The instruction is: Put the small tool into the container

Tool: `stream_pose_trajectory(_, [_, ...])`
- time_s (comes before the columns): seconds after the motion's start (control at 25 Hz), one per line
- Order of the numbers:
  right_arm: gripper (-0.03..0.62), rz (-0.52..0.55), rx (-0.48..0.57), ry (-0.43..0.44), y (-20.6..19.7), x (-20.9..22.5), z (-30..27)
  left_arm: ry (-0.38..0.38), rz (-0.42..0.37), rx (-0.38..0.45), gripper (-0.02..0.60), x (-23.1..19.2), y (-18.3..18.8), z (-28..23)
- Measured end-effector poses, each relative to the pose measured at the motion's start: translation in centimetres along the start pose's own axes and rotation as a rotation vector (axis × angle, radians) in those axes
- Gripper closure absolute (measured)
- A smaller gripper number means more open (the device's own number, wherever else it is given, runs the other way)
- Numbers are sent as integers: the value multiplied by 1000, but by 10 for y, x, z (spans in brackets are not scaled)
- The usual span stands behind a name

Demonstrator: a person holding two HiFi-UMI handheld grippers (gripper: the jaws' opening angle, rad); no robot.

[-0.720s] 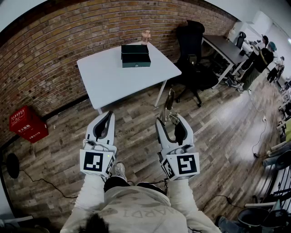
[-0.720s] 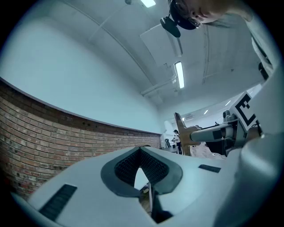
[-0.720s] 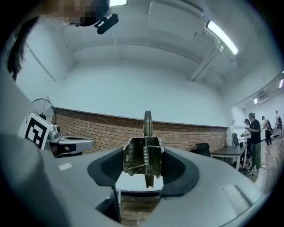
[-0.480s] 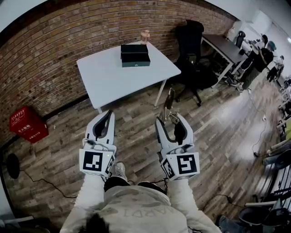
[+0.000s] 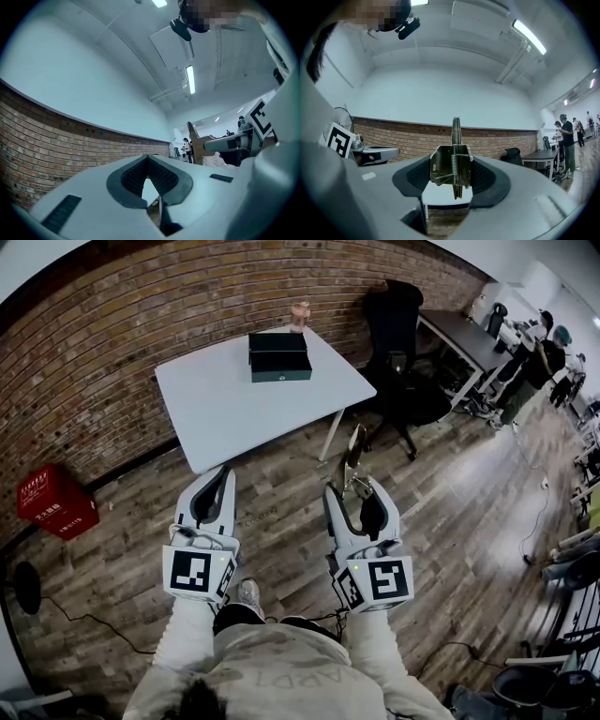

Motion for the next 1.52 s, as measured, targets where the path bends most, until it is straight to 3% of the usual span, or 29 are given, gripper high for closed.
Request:
stream_pose_trajectory(0.64, [353,-39,48,-113,-24,7,-120,-96,-11,27,575,-93,-24,-100])
stream_pose_trajectory(0.96, [353,-18,43,-121,-30,13,-156,-89,23,21,575,-119,-41,-129])
stream_pose_trajectory(1.2, [353,-14,39,-112,-45,33,-193,-76,24,19,575,-134,-56,-165])
stream_pose_trajectory(1.52, [353,-24,44,-69,-56,93,-263,-43,15,22,575,-140,-72,-248])
Point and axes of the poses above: the fingertips, and each gripper's own axes: z backward along the fingers, x to its right, y out of its top, the point moved 3 cm from there along z, backward along the fingers, and after that the axes turned 4 degrees about x, right-handed, at the moved point
